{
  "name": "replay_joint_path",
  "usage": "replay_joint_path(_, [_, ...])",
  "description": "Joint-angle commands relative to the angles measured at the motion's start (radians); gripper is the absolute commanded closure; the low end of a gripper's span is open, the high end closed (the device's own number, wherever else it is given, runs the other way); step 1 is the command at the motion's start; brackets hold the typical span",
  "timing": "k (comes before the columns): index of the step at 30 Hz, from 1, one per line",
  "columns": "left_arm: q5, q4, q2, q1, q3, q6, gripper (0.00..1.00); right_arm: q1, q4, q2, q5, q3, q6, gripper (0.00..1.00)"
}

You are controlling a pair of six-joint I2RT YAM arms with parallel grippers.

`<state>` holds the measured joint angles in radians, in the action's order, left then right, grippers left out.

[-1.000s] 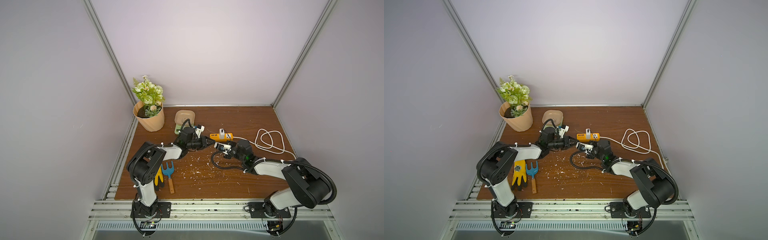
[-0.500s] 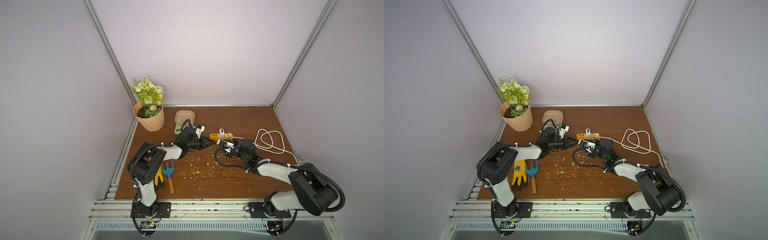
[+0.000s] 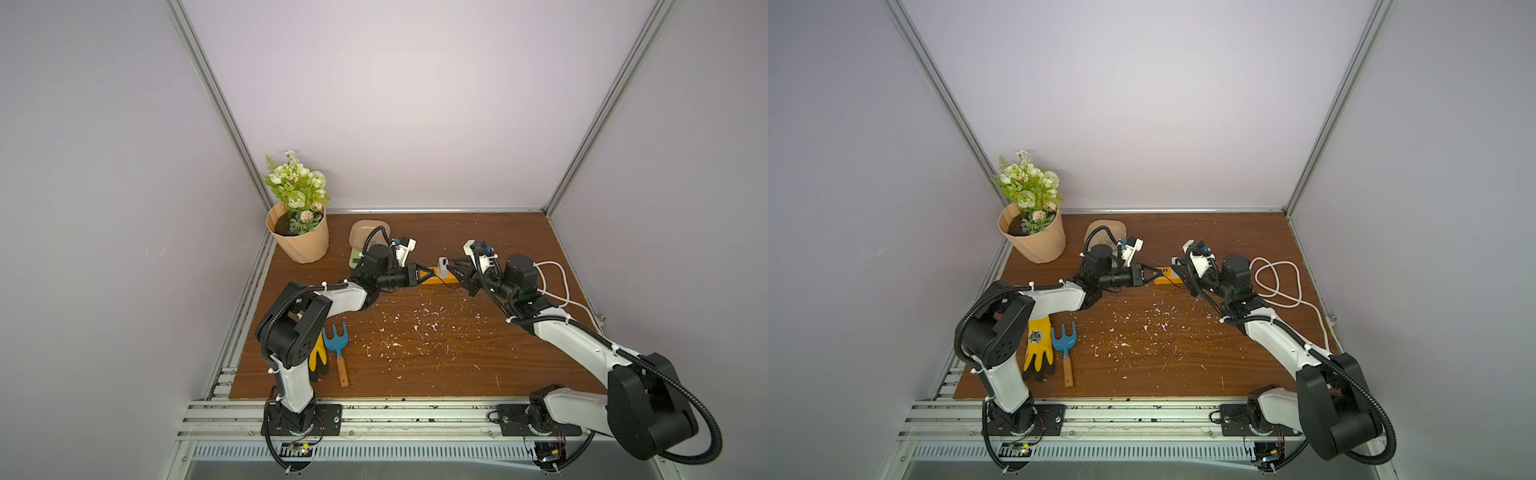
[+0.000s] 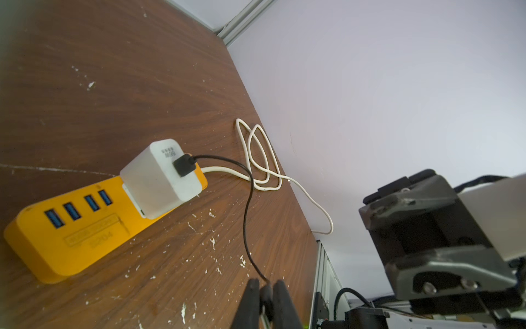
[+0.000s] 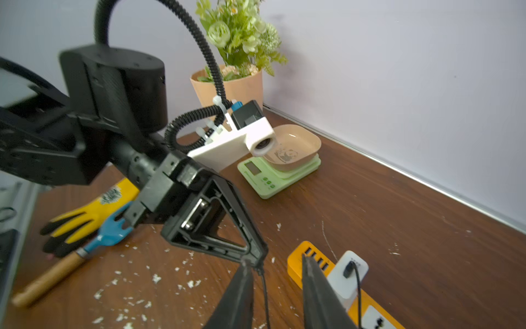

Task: Charge the electronic scale
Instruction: Pick up the charging cable from the center of the board.

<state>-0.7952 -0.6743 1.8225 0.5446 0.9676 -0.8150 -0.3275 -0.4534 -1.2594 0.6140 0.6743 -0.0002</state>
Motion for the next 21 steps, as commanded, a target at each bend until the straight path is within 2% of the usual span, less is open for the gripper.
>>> replay_joint_path(1, [-0.041, 0.012, -0.008, 0.011, 0.032, 0.129, 0.88, 0.028, -0.079, -0.026, 0.155, -0.01, 0.205, 0.66])
replay_joint_path(4, [-0.067, 0.017, -0.023, 0.012, 0.039, 0.191, 0.88, 0.041, -0.107, -0.079, 0.198, 0.007, 0.256, 0.66])
replay_joint_path(8, [-0.072, 0.036, -0.063, 0.011, 0.03, 0.27, 0.87, 0.068, -0.239, -0.159, 0.332, 0.002, 0.337, 0.65])
replay_joint_path(15, [-0.092, 0.027, -0.087, 0.011, 0.022, 0.306, 0.87, 0.068, -0.242, -0.199, 0.377, 0.008, 0.267, 0.65])
replay_joint_path(21, [-0.119, 0.016, -0.1, 0.011, 0.016, 0.326, 0.87, 0.071, -0.329, -0.244, 0.434, 0.011, 0.278, 0.69])
